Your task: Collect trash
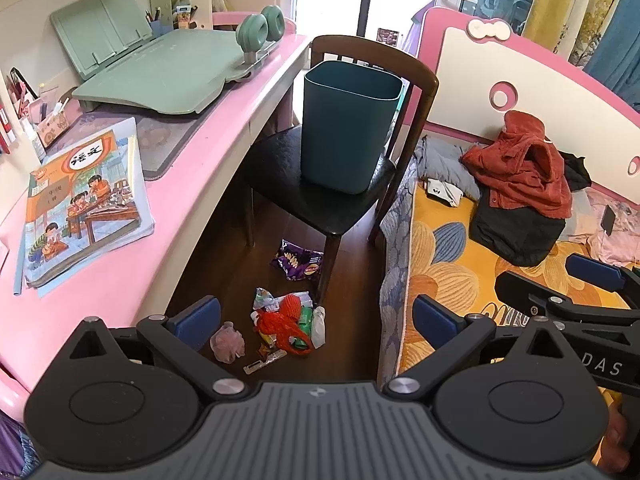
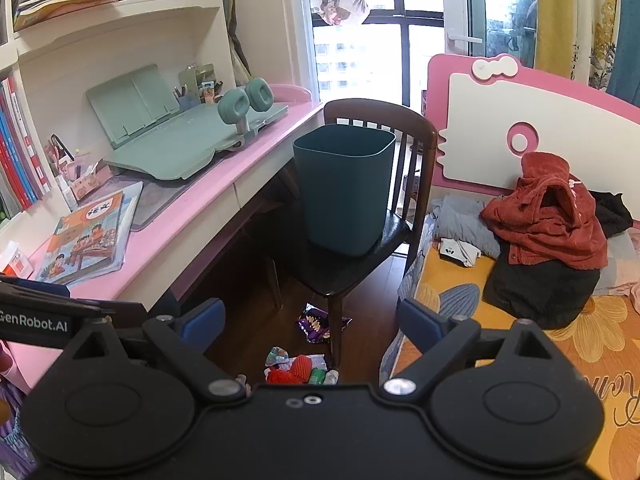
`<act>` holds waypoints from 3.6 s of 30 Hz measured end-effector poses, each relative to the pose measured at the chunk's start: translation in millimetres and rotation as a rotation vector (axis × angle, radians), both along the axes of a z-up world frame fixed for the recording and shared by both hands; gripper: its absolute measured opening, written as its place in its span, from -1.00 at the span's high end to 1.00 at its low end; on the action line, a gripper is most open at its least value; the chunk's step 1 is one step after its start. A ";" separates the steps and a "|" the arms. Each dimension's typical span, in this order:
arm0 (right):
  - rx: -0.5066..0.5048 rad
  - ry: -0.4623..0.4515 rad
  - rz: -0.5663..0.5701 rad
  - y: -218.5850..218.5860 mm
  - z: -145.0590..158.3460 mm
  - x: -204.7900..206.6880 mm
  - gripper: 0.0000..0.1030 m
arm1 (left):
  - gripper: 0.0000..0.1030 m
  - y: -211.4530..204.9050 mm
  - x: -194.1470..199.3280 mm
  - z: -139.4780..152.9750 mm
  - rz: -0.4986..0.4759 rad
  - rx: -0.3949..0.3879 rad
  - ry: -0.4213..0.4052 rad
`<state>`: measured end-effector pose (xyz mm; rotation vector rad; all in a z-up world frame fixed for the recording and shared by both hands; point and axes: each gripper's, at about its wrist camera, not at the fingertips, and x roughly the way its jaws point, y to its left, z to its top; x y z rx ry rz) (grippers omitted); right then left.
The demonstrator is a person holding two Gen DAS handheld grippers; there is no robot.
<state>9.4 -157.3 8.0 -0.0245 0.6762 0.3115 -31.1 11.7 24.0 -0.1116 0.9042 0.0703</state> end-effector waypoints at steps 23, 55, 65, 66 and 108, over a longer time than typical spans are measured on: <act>-0.015 0.020 0.006 22.5 -3.0 8.6 -0.81 | -1.00 30.2 6.9 -5.6 0.008 -0.017 0.019; -0.124 0.121 -0.057 74.0 -86.4 81.0 -0.81 | -0.99 67.4 79.7 -121.3 -0.175 0.014 0.074; -0.195 0.288 0.097 80.8 -227.8 154.8 -0.76 | -0.99 59.8 121.5 -266.2 -0.088 0.086 0.262; -0.203 0.300 0.120 83.9 -246.4 162.6 -0.72 | -0.99 59.8 127.4 -286.2 -0.082 0.105 0.278; -0.225 0.501 0.308 185.4 -753.9 297.4 0.50 | 0.13 228.3 260.8 -791.2 0.435 -0.012 0.669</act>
